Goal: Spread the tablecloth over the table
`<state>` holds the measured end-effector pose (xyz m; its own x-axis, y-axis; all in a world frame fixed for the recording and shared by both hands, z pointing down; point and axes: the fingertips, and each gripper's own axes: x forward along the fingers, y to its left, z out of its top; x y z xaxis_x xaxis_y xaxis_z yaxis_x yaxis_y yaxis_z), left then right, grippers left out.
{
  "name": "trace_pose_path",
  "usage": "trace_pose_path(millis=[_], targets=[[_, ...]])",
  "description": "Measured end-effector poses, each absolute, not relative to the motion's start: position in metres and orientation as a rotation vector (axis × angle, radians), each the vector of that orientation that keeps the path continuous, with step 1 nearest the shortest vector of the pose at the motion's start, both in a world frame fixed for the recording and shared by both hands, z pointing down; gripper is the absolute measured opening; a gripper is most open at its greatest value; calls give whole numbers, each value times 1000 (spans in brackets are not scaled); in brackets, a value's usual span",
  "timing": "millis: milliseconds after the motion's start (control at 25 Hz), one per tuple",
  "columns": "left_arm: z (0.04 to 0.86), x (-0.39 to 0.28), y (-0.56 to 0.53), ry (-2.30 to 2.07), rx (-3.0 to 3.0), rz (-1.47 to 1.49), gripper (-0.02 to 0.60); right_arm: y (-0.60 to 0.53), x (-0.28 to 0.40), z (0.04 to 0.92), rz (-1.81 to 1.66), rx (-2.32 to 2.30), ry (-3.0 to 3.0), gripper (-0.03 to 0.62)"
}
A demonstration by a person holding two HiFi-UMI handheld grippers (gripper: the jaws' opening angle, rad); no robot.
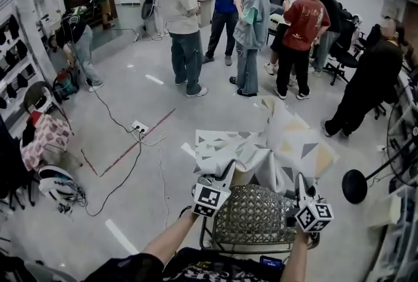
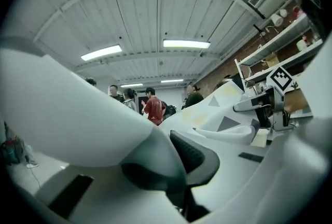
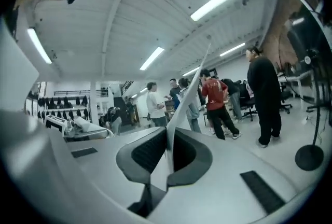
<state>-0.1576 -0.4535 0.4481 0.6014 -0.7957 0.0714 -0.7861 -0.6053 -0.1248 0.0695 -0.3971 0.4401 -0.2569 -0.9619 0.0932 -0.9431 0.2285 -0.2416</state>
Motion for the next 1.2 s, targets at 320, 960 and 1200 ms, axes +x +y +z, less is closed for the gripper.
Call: trace_pose_path(millis=[320,960,1200], targets=[[470,-153,-433,1477,-2827,-236,31,-370,110,464,-637,-1780,2168,17],[536,-210,-399,1678,-2949,-348,31,-268,155,556,-924,-2013,1748,18],[568,-183,-331,1833,-3012,-344,31,-191,200,592,-998,-2039,1761,17]])
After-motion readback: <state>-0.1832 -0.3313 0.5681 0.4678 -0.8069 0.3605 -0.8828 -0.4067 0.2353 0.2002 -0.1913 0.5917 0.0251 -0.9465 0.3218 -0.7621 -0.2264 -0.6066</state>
